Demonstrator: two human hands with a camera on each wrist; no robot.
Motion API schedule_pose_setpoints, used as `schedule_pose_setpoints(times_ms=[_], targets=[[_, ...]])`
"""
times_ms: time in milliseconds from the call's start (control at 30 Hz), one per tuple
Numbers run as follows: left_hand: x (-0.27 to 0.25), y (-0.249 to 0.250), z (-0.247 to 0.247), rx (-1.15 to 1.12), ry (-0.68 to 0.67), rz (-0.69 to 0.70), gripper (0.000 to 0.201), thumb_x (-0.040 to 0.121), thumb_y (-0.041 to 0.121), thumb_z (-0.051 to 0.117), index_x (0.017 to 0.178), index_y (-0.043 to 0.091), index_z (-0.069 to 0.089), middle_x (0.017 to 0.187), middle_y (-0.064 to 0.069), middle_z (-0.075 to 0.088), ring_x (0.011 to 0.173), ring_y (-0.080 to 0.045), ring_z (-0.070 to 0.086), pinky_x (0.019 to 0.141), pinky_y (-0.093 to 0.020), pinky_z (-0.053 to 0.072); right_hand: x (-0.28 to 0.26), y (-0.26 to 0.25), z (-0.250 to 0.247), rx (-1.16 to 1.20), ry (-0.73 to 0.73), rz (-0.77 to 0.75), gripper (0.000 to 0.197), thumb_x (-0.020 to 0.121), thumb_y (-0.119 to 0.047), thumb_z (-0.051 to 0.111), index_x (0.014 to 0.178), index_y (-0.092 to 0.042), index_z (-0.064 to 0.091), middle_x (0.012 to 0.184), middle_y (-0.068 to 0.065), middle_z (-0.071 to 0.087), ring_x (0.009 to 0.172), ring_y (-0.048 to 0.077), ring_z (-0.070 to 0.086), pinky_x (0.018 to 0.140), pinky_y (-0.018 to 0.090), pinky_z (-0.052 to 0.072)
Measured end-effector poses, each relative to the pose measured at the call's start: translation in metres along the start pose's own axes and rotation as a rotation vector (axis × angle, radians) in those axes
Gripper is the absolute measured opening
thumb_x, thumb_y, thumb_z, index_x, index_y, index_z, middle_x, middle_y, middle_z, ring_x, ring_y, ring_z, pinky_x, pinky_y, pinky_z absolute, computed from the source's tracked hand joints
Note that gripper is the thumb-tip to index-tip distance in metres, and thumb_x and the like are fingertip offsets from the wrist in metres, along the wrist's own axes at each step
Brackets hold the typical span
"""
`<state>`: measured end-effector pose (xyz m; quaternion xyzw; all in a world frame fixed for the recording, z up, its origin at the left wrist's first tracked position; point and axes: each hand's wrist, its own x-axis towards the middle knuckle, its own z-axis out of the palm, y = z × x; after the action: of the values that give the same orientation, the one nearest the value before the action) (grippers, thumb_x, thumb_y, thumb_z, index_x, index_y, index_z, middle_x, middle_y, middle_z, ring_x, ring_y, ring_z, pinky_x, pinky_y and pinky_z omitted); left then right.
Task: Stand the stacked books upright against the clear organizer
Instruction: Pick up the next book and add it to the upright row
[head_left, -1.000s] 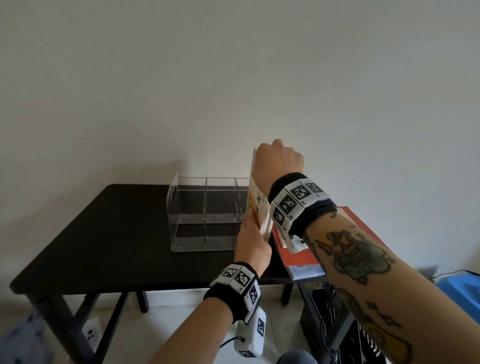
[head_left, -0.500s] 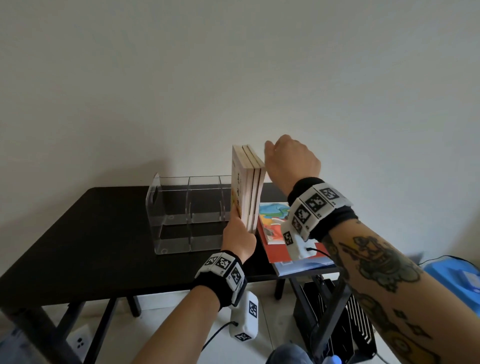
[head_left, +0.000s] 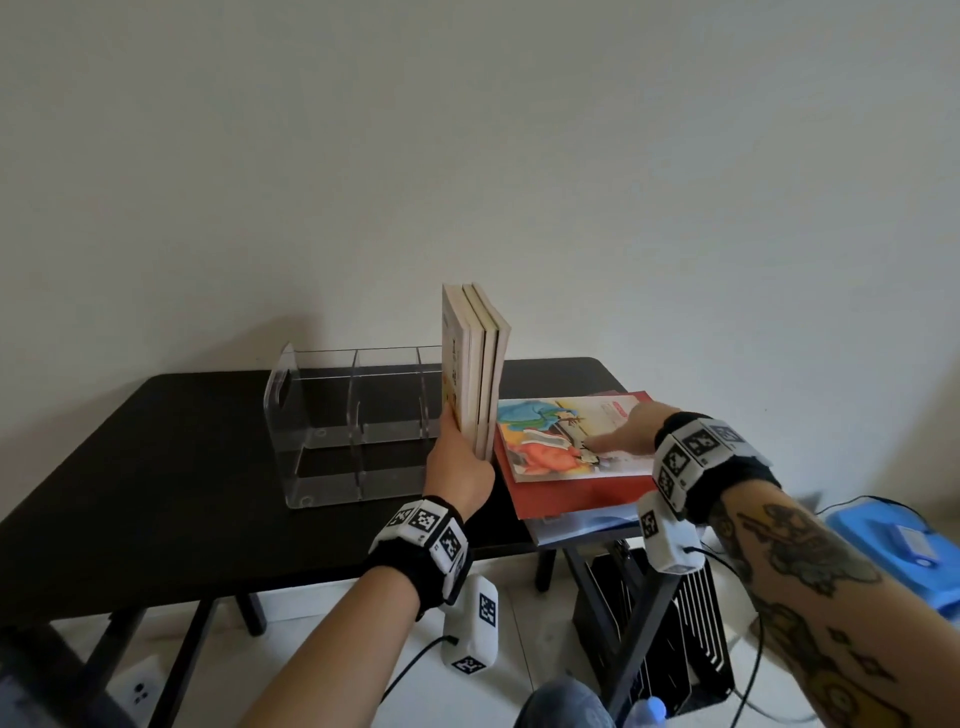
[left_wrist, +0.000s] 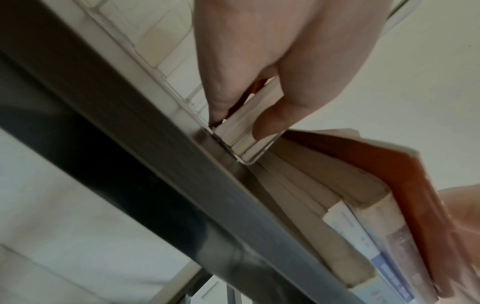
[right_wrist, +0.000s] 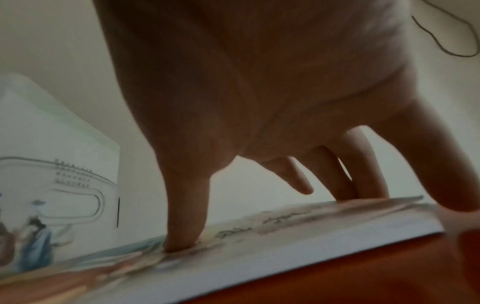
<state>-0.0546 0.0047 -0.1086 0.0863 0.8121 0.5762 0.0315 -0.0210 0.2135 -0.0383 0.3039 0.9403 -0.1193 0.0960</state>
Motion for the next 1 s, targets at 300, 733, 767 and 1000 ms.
schedule_pose_setpoints(times_ms=[300, 733, 767, 1000], targets=[[-0.003, 0.000, -0.002, 0.020, -0.022, 0.047, 0.076, 0.087, -0.003, 0.052, 0.153, 0.021, 0.023, 0.130, -0.008, 0.060, 0.116, -0.028, 0.061, 0.099, -0.036, 0.049, 0.008, 0.020, -0.005, 0.154, -0.019, 0.096, 0.073, 0.066, -0.047, 0.086, 0.119, -0.006, 0.057, 0.102, 0.006, 0.061, 0.095, 0.025, 0.056, 0.082, 0.033, 0.045], [-0.002, 0.000, -0.002, 0.034, -0.025, -0.034, 0.060, 0.087, 0.008, 0.057, 0.137, 0.012, 0.025, 0.115, -0.013, 0.062, 0.099, -0.030, 0.062, 0.086, -0.036, 0.048, -0.013, 0.017, -0.066, 0.620, 0.314, -0.054, 0.029, 0.085, -0.014, 0.068, 0.107, 0.004, 0.059, 0.092, 0.016, 0.066, 0.077, 0.028, 0.067, 0.058, 0.035, 0.056], [-0.002, 0.000, -0.002, 0.033, -0.014, -0.031, 0.058, 0.087, 0.009, 0.058, 0.136, 0.012, 0.028, 0.114, -0.013, 0.062, 0.099, -0.030, 0.062, 0.086, -0.037, 0.050, -0.020, 0.013, -0.074, 0.706, 0.380, -0.079, 0.034, 0.086, -0.013, 0.066, 0.113, 0.004, 0.054, 0.102, 0.018, 0.066, 0.083, 0.033, 0.067, 0.060, 0.038, 0.059], [-0.003, -0.004, -0.006, 0.078, -0.034, -0.008, 0.066, 0.087, 0.003, 0.057, 0.146, 0.023, 0.033, 0.120, -0.008, 0.062, 0.105, -0.027, 0.064, 0.090, -0.040, 0.056, -0.100, -0.040, -0.113, 1.052, 0.938, -0.450, 0.018, 0.094, -0.010, 0.042, 0.104, -0.012, 0.027, 0.094, -0.005, 0.053, 0.068, 0.006, 0.055, 0.043, 0.021, 0.052]])
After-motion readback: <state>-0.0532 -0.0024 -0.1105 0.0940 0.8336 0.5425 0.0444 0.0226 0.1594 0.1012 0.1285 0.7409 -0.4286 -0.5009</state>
